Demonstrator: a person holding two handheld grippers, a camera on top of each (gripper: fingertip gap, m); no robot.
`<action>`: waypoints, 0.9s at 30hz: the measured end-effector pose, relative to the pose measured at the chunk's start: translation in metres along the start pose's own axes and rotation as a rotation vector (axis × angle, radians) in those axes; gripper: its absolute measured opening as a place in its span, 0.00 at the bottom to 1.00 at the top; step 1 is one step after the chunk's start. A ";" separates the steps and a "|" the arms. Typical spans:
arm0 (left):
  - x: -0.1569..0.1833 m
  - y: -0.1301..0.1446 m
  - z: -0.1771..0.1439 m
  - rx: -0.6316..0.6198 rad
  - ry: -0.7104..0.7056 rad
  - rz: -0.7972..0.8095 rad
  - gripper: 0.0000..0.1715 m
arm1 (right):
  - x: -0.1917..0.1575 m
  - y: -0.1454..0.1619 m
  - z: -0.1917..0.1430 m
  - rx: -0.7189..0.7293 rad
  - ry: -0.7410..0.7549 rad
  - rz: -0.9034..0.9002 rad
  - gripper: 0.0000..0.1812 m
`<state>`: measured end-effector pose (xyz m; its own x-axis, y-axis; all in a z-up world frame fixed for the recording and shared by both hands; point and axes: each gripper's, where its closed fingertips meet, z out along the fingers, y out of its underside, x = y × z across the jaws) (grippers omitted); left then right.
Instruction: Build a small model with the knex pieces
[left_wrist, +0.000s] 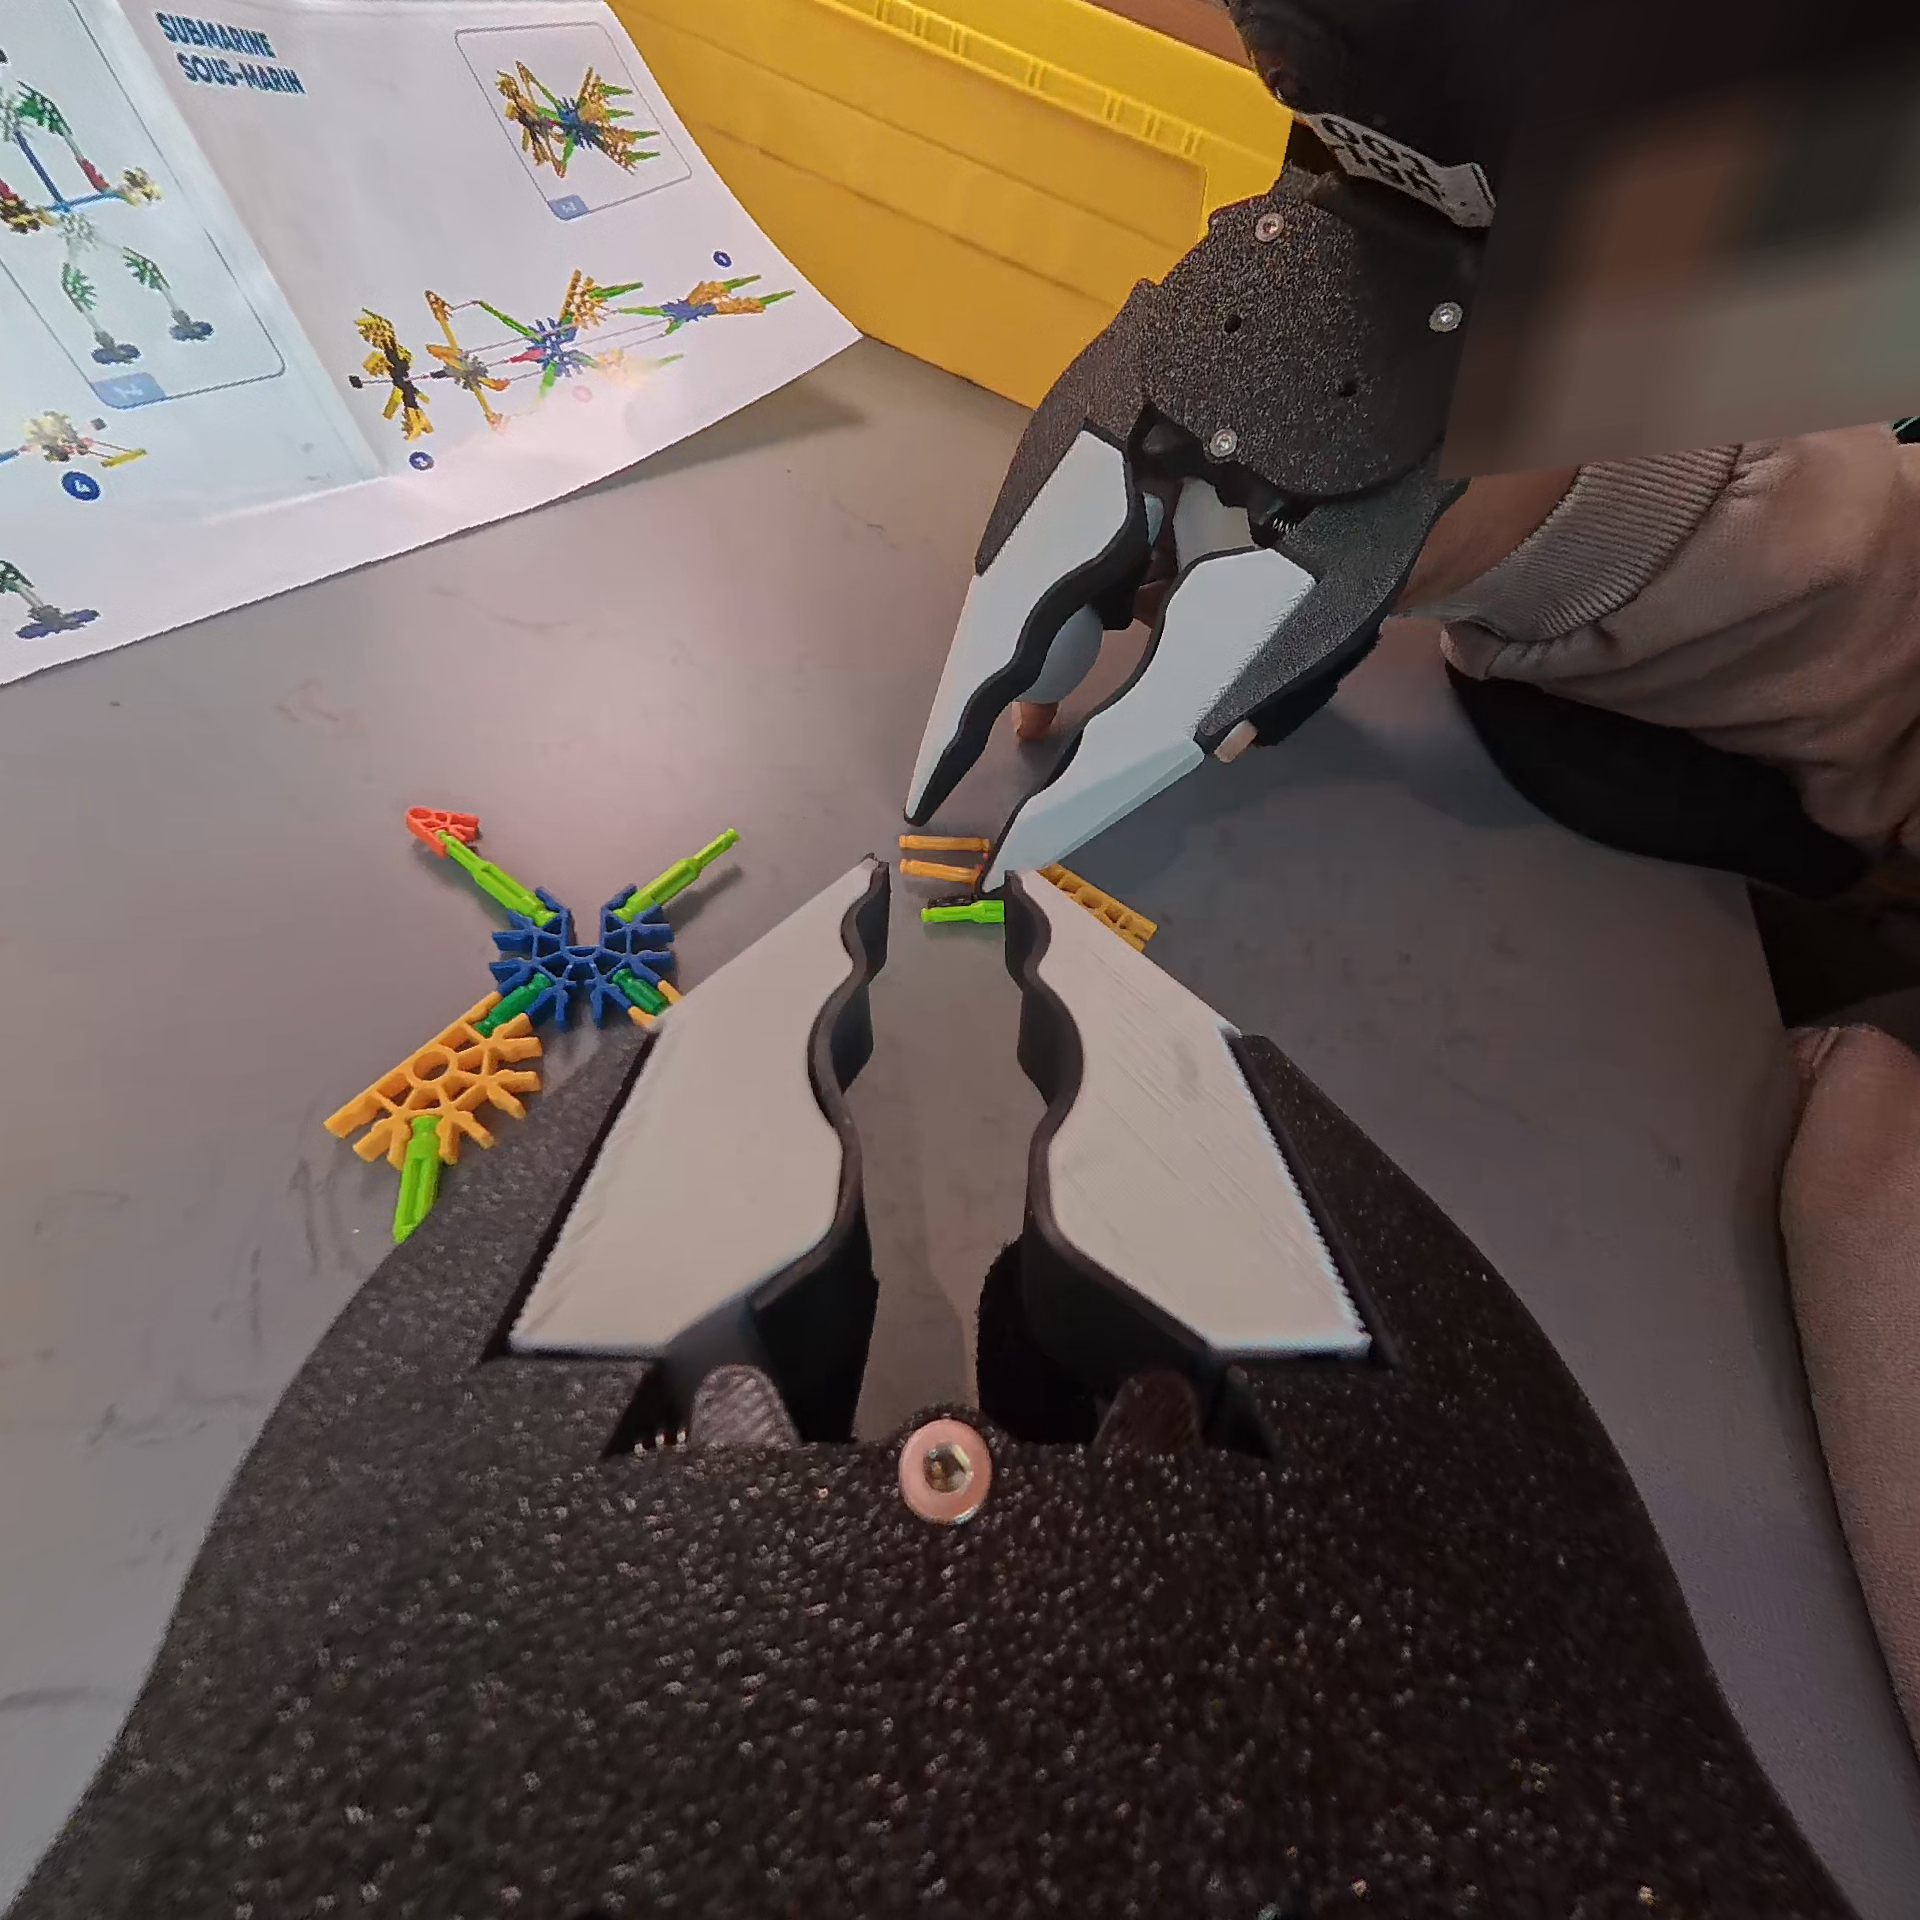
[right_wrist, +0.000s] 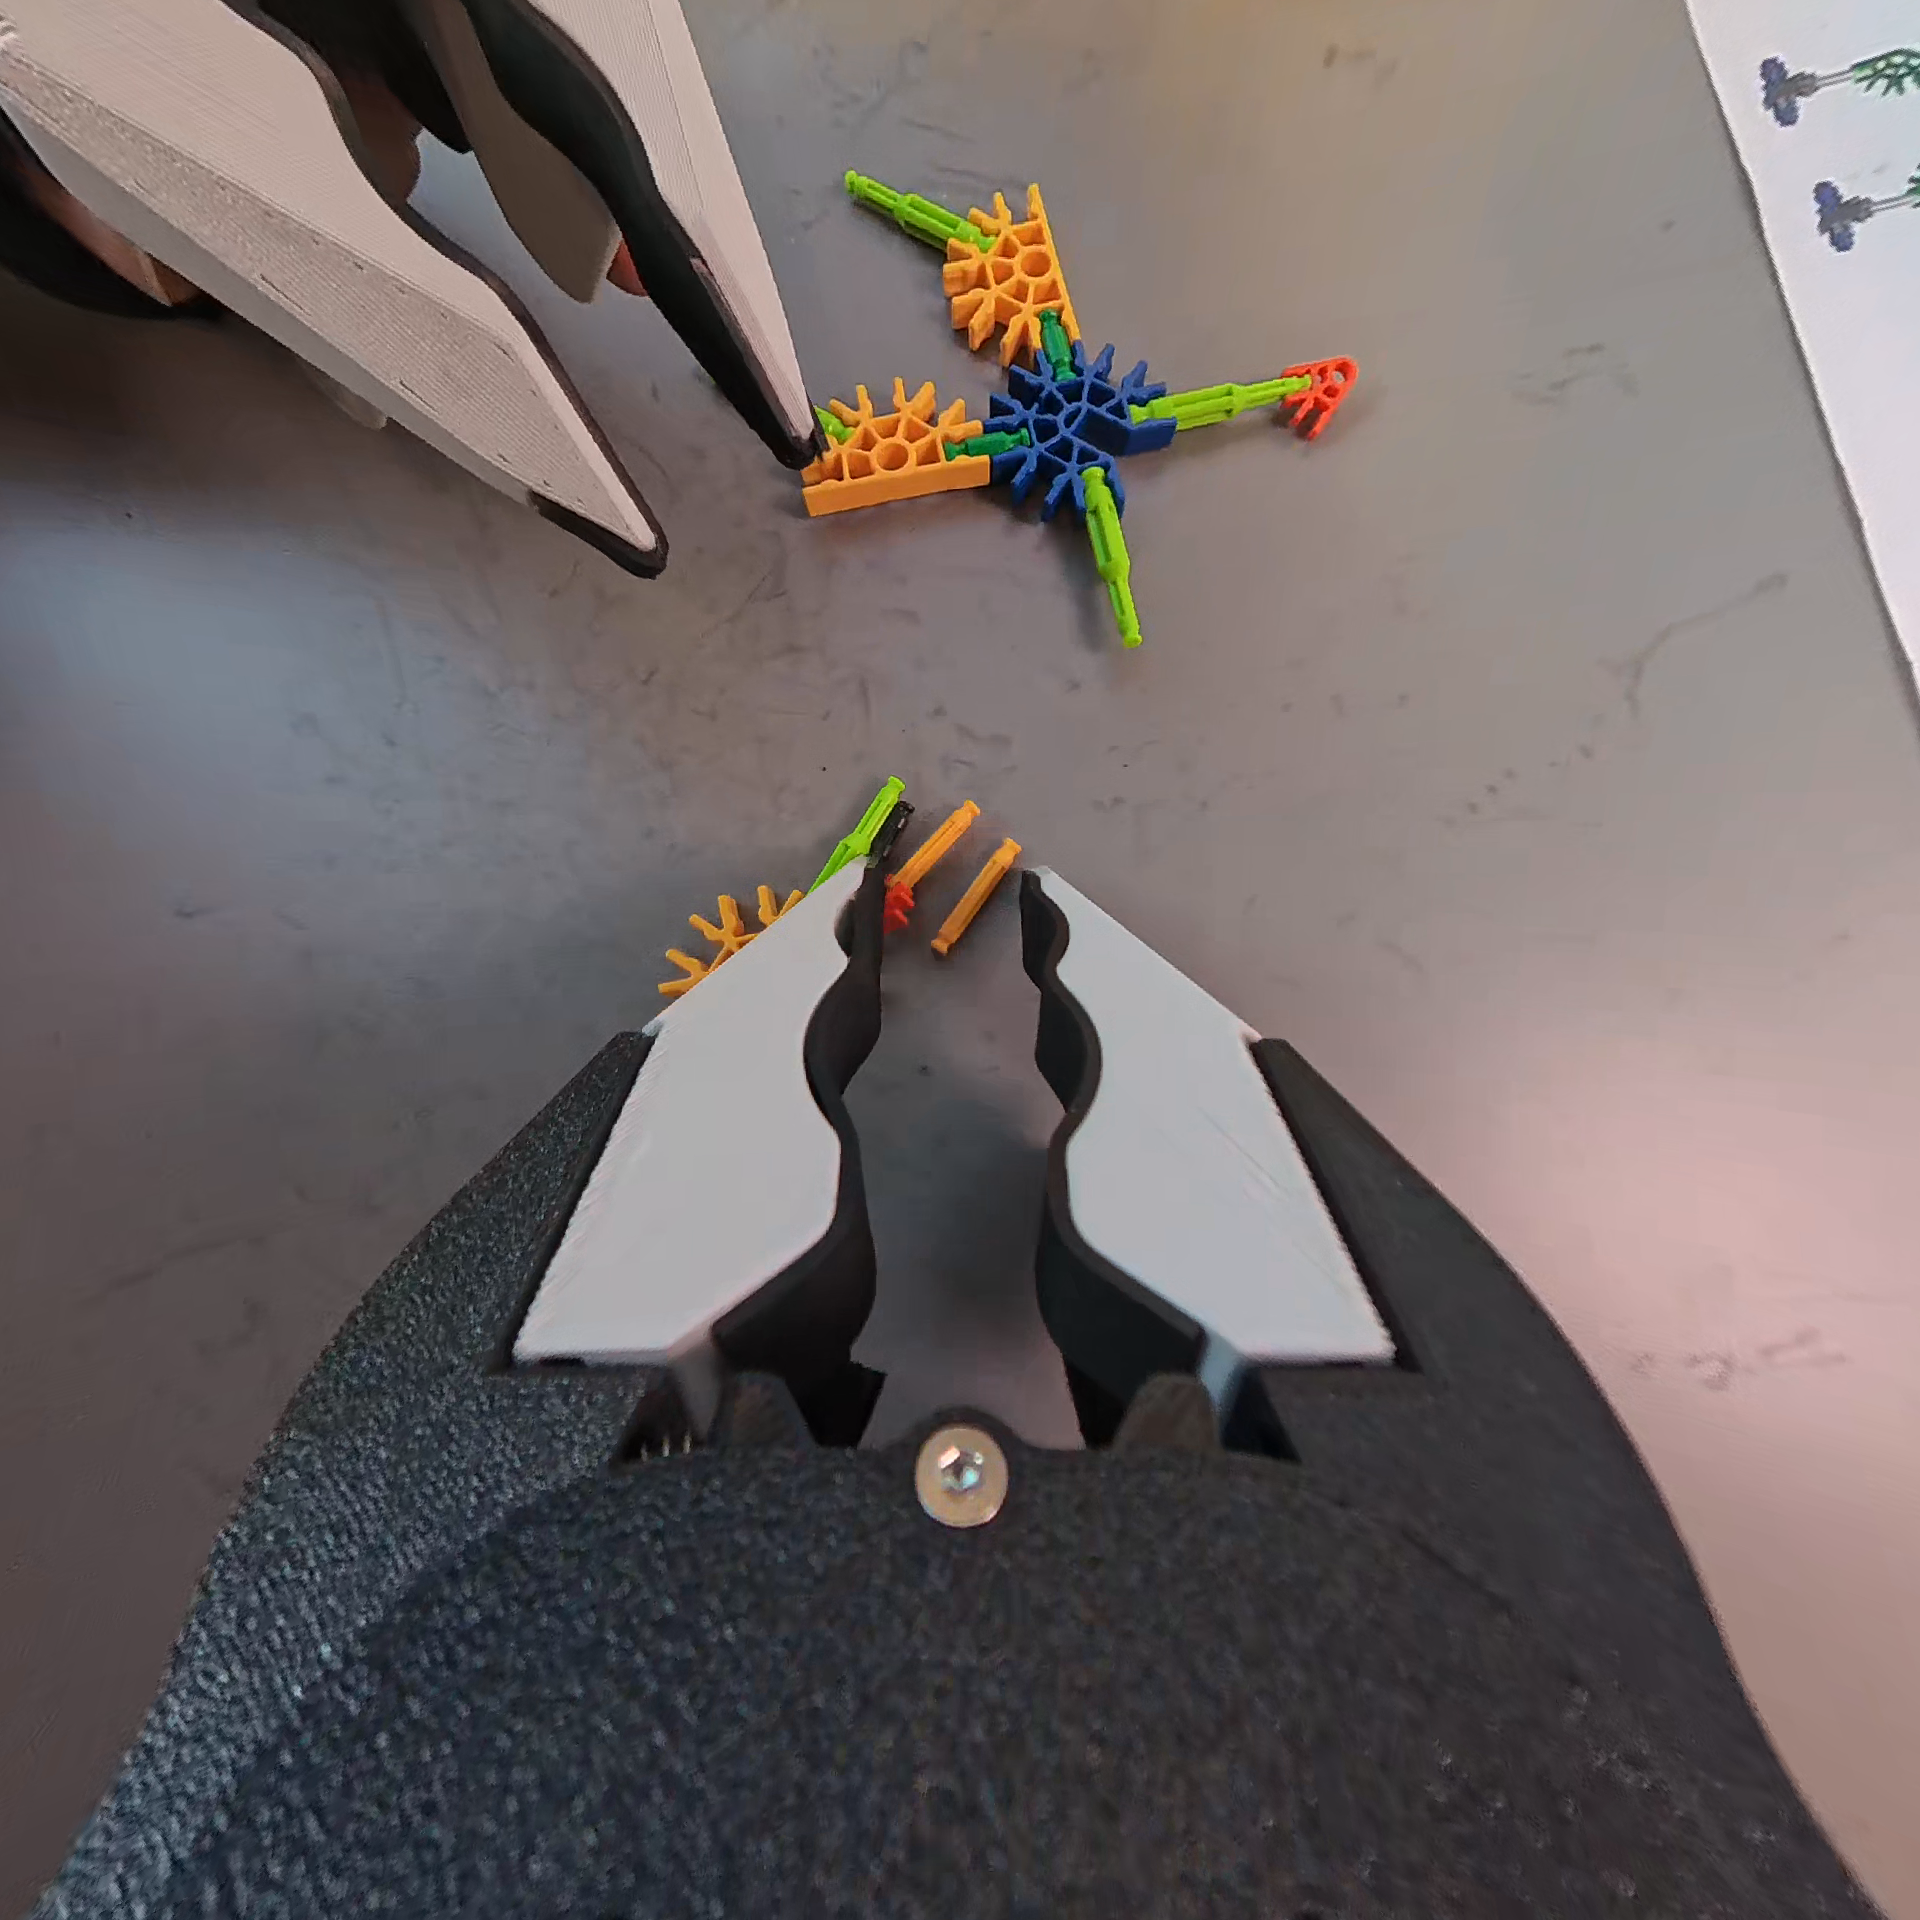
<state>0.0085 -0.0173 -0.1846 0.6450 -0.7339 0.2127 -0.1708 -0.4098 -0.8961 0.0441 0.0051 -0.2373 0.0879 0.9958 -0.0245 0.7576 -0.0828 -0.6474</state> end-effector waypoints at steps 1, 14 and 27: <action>0.000 0.000 0.000 0.000 0.000 -0.001 0.13 | 0.000 -0.001 0.001 -0.005 0.011 0.000 0.11; 0.006 -0.005 -0.002 0.034 0.042 -0.047 0.13 | -0.002 -0.016 -0.012 0.121 -0.031 -0.031 0.05; 0.032 -0.057 -0.035 0.350 0.403 -0.379 0.09 | -0.045 -0.098 -0.073 0.620 0.152 -0.494 0.05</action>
<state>0.0122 -0.0364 -0.1133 0.2714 -0.7471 0.6067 0.3101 -0.5289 -0.7900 0.0132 -0.0342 -0.1170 -0.0427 0.8920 0.4500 0.2392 0.4464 -0.8623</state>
